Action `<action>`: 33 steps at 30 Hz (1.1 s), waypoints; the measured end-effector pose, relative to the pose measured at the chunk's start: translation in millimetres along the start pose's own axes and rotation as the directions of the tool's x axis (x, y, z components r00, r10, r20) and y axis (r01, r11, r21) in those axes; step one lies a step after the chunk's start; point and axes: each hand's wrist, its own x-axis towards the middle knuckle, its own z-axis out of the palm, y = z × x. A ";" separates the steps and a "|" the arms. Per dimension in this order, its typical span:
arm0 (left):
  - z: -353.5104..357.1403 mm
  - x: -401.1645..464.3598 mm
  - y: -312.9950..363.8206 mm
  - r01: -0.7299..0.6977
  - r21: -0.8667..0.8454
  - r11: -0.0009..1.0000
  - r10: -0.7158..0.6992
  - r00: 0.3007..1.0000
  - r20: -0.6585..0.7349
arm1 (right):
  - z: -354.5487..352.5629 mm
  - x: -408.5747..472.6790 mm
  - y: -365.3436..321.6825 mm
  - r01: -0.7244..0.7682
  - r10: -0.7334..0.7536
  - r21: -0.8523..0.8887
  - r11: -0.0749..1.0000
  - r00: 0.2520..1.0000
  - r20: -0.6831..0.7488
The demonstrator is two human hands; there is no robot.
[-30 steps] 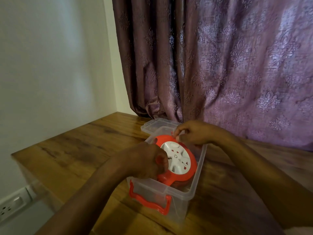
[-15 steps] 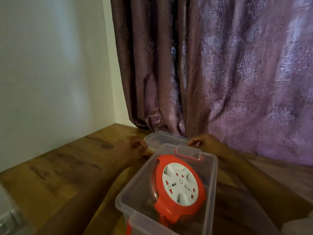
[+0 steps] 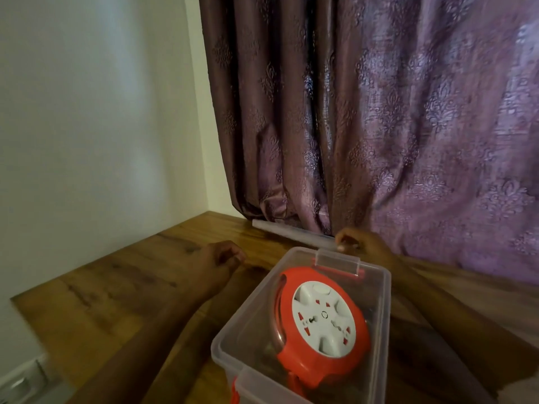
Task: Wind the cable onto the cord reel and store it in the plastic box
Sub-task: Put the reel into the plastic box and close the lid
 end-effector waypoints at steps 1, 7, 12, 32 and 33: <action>-2.8 0.0 3.9 0.001 -0.057 0.998 -0.002 1.000 -0.015 | -5.6 -0.7 -9.5 0.084 -0.086 -0.030 0.996 0.994 -0.065; -19.6 -16.0 24.5 -0.056 -0.186 0.981 0.033 0.992 -0.124 | -45.0 -13.5 -77.8 0.190 -0.136 0.246 0.950 0.966 -0.221; -32.3 -25.7 54.9 -0.118 -0.341 0.933 0.034 0.969 -0.244 | -72.0 -35.4 -127.9 0.250 -0.191 0.404 0.880 0.965 -0.181; -65.9 -138.9 92.9 0.084 -0.619 0.781 0.013 0.988 0.151 | -45.6 -24.3 -126.8 -0.161 0.173 0.090 0.983 0.973 -0.154; -61.7 -143.6 91.8 0.123 -0.609 0.784 -0.014 0.984 0.180 | -39.4 -21.3 -121.4 -0.161 0.159 -0.011 0.987 0.980 -0.124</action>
